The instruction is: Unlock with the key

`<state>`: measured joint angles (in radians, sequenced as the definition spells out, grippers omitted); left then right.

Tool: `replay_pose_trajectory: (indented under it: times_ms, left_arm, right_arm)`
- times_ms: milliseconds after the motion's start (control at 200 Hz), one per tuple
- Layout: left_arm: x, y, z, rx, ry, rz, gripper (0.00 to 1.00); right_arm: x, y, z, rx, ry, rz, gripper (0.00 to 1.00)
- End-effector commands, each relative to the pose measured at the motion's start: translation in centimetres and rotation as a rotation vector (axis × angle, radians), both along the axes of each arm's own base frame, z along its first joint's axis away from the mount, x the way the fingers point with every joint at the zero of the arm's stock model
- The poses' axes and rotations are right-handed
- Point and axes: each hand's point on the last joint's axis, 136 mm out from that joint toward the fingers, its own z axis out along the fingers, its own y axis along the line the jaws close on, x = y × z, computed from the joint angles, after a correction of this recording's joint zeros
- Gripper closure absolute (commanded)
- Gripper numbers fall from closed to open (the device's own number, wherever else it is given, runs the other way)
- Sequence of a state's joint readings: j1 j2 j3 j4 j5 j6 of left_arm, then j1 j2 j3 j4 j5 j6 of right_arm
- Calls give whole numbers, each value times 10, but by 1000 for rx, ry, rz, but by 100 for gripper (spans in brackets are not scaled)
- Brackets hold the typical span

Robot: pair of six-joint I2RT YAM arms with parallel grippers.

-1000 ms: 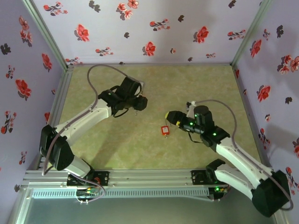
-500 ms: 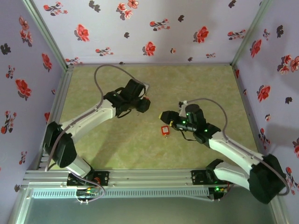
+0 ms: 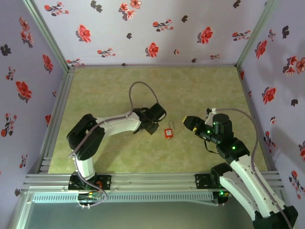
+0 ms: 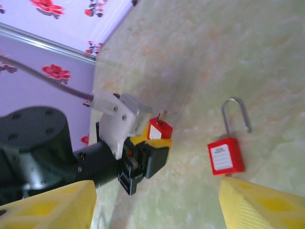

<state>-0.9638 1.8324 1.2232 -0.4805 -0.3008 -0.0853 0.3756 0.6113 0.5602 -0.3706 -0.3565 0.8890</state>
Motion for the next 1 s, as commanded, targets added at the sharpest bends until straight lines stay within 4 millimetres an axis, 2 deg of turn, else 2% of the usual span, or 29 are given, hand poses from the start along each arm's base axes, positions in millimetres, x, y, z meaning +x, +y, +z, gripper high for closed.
replay_pose_trajectory:
  times_ms: [0, 245, 325, 430, 510, 555, 645, 665, 695, 750, 795, 830, 920, 995]
  left_arm:
    - [-8, -2, -8, 71, -61, -42, 100]
    - [-48, 1, -20, 130, -23, -114, 100]
    - [-59, 2, -20, 130, -17, -142, 85]
    - [-70, 5, -15, 115, 1, -170, 52]
    - [-78, 9, -7, 88, 7, -190, 37]
    - [-81, 13, 3, 70, 1, -193, 30]
    - [-88, 21, 28, 18, -7, -185, 25]
    - [-89, 22, 35, 1, -13, -181, 24]
    - [-90, 25, 47, -28, -22, -169, 14]
    - [-95, 32, 70, -96, -39, -145, 12]
    - [-96, 42, 89, -158, -60, -105, 1]
    - [-93, 52, 103, -219, -75, -46, 0]
    - [-80, 88, 137, -430, -67, 185, 0]
    - [-71, 111, 162, -640, -51, 341, 0]
  right_arm:
    - [-9, -5, -13, -33, 53, 16, 31]
    - [-4, -7, -2, -48, 51, 29, 27]
    - [-3, -5, -1, -46, 52, 38, 25]
    - [-2, -3, -3, -57, 70, 57, 18]
    - [-3, -3, -8, -89, 99, 76, 12]
    - [-2, -4, -12, -113, 115, 91, 9]
    - [1, -6, -21, -171, 158, 122, 5]
    - [3, -5, -21, -180, 165, 132, 5]
    - [4, -4, -22, -193, 168, 151, 4]
    - [10, -1, -26, -233, 177, 195, 4]
    - [15, 1, -30, -274, 172, 246, 3]
    - [19, 5, -33, -308, 161, 291, 1]
    - [21, 29, -41, -480, 58, 484, 1]
    - [12, 62, -49, -674, -102, 727, 1]
